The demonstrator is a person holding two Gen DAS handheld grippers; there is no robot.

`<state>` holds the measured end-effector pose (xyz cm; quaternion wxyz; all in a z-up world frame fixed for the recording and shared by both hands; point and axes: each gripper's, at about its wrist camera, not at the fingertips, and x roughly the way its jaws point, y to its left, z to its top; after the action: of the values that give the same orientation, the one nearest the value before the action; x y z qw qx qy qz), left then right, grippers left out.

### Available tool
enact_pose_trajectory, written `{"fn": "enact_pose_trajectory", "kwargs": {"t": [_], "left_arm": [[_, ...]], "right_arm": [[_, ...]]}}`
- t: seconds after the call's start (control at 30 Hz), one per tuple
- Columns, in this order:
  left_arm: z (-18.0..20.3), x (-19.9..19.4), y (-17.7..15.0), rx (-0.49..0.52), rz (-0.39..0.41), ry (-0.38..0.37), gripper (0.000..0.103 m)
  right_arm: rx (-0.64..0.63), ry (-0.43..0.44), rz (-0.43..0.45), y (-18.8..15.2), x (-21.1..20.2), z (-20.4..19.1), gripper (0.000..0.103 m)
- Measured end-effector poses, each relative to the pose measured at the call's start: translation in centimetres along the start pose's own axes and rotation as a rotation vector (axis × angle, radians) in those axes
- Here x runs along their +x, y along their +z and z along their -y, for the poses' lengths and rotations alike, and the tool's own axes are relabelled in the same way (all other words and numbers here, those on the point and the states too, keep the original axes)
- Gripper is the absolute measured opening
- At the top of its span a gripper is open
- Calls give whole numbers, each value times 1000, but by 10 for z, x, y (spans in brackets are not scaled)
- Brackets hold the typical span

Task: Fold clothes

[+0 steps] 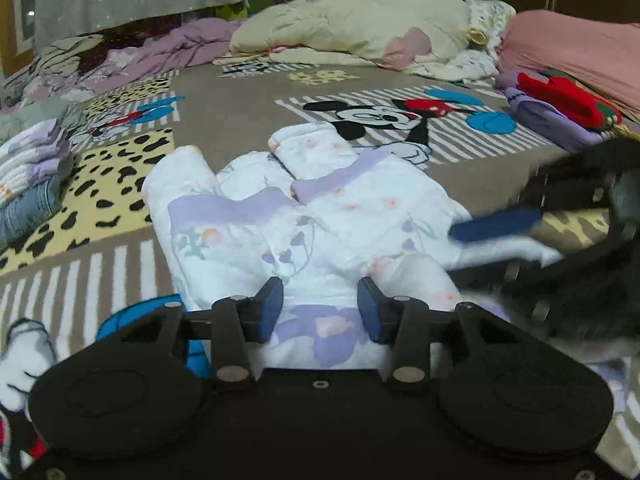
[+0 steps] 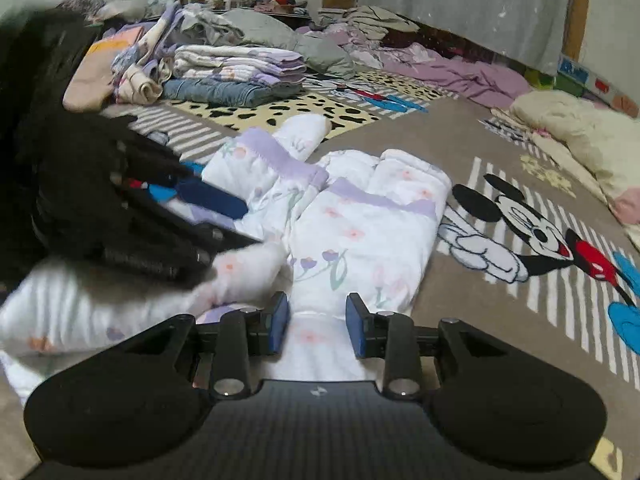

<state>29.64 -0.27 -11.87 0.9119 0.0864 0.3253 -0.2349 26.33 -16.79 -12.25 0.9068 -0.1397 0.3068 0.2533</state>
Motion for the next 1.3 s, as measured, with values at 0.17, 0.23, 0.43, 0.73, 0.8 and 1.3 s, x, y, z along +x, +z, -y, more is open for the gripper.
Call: {"fn": "enact_pose_trajectory", "kwargs": {"t": [0.17,0.23,0.43,0.73,0.8,1.3], "left_arm": [[-31,-30,22,-66,124,26,40],[-41,-16,23,-71,102,36,40],[-36,25,-9,-50,28,69,43],[-25,-31,2,-56,76,115,54],[-19,-58,-7,-68,112,123,54],[94,-134,-113,689,50,173,71]], "right_arm": [[-70,-15,123,22,-35,-14,32],[-152,1,118,27,-28,-28,32],[-152,80,-9,13,16,-35,31],[-62,67,56,17,-17,-25,34],[-38,42,109,14,-44,-19,44],[-486,-126,23,-97,-133,-60,64]]}}
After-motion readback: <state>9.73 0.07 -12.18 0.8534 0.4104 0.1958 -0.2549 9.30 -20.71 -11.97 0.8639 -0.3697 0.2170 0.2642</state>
